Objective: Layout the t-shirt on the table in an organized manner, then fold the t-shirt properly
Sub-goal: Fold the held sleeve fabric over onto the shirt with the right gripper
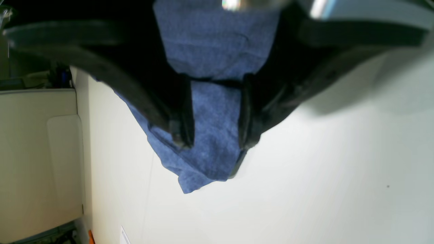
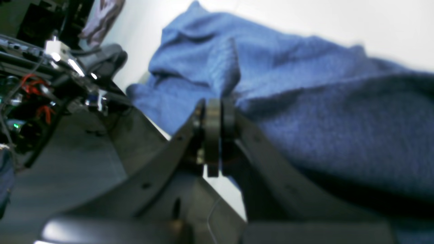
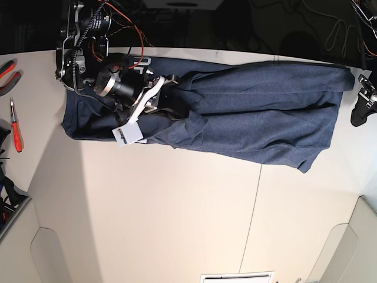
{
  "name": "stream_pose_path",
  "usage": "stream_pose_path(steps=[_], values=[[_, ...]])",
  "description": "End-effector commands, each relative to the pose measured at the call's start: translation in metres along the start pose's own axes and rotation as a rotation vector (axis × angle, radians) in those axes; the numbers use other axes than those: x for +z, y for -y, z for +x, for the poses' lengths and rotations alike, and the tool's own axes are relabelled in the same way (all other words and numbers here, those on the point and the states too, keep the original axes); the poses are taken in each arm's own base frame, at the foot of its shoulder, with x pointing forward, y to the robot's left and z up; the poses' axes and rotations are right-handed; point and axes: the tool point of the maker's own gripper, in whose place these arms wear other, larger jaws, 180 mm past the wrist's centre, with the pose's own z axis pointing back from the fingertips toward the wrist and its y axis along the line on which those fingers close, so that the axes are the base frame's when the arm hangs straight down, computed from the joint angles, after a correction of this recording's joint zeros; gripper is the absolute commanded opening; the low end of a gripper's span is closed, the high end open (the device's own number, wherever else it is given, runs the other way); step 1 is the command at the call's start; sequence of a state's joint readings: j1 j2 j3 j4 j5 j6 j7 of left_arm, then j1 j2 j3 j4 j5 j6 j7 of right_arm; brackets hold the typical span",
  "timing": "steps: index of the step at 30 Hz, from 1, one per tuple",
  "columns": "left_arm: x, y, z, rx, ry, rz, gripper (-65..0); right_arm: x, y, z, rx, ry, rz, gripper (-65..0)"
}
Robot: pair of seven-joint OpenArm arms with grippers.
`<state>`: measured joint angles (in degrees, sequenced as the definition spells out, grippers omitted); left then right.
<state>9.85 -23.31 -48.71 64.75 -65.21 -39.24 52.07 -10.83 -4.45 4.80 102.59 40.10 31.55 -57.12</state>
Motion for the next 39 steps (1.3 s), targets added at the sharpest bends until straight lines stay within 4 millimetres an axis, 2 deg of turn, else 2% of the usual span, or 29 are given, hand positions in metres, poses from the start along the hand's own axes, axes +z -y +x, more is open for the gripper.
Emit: stream_pose_path(steps=[1, 7, 9, 10, 11, 17, 22, 26, 31, 39], values=[[0.003, 0.007, 0.020, -0.032, 0.044, -0.024, -39.7, 0.002, -0.007, 0.010, 0.011, 0.042, 0.024, -65.0], [0.003, 0.007, 0.020, -0.032, 0.045, -0.024, -39.7, 0.003, -0.008, -0.002, -0.012, 0.015, 0.028, -63.9], [0.003, 0.007, 0.020, -0.032, 0.045, -0.024, -39.7, 0.003, -0.012, 0.002, -0.022, 0.031, 0.051, -46.0], [0.003, 0.007, 0.020, -0.032, 0.045, -0.024, -39.7, 0.003, -0.015, 0.003, -0.030, 0.041, 0.066, -40.9], [0.003, 0.007, 0.020, -0.032, 0.045, -0.024, -39.7, 0.004, -0.016, 0.006, -0.034, 0.053, 0.075, -39.7], [0.003, 0.007, 0.020, -0.032, 0.045, -0.024, -39.7, 0.001, -0.008, 0.032, 0.042, 0.089, 0.035, -39.8], [0.003, 0.007, 0.020, -0.032, 0.044, -0.024, -39.7, 0.002, 0.030, 0.056, 0.223, 0.064, -0.184, -39.7], [0.003, 0.007, 0.020, -0.032, 0.044, -0.023, -39.7, 0.018, 0.069, 0.074, 0.407, 0.019, -0.374, -39.7], [0.003, 0.007, 0.020, -0.032, 0.045, -0.024, -39.7, 0.040, 0.102, 0.071, 0.557, -0.103, -0.516, -34.7], [0.003, 0.007, 0.020, -0.032, 0.045, -0.024, -39.7, 0.042, 0.111, 0.072, 0.605, -0.110, -0.537, -34.6]])
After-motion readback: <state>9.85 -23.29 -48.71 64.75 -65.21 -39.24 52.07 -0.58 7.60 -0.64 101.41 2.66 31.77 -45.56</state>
